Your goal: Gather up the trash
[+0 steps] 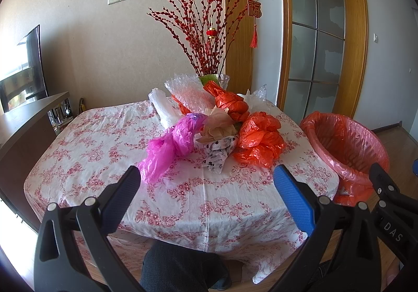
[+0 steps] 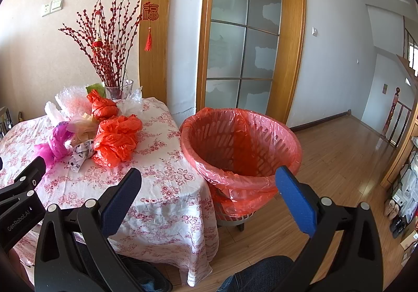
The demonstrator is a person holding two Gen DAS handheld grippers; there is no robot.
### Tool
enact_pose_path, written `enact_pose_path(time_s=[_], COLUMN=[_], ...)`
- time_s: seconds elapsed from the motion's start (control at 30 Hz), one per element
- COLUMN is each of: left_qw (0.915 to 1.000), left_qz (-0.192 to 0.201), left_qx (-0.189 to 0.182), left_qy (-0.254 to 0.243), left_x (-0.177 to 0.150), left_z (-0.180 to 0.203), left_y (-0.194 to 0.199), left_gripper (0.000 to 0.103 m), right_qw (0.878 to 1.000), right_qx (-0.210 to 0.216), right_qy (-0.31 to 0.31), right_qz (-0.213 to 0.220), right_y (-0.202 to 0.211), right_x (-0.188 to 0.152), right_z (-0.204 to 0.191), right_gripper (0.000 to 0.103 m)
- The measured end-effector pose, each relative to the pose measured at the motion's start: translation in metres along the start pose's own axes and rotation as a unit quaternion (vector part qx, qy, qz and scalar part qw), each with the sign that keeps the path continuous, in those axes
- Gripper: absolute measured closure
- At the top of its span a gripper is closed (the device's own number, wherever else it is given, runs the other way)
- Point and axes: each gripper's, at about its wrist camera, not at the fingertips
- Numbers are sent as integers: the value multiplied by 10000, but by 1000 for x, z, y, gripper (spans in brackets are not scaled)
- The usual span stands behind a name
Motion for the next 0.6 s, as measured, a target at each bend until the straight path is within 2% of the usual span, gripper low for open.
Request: enact_pose_path(time_s=[0.6], left_qw=[10000], left_qz=[-6], left_qx=[-1], left_qy=[0], left_x=[0], left_z=[0], left_y=[0], left_gripper=[4], right_qw=[10000], right_qx=[3], right_qy=[-5], right_qz=[-14], right_y=[-1], right_x=[-1], right_z=[1], right_gripper=[2])
Point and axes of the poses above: each gripper's, at about its wrist camera, not at the fingertips, and y roughly against the way its jaws point, z to its right, x to its top, and after that the axes turned 11 degrees about y, right-handed
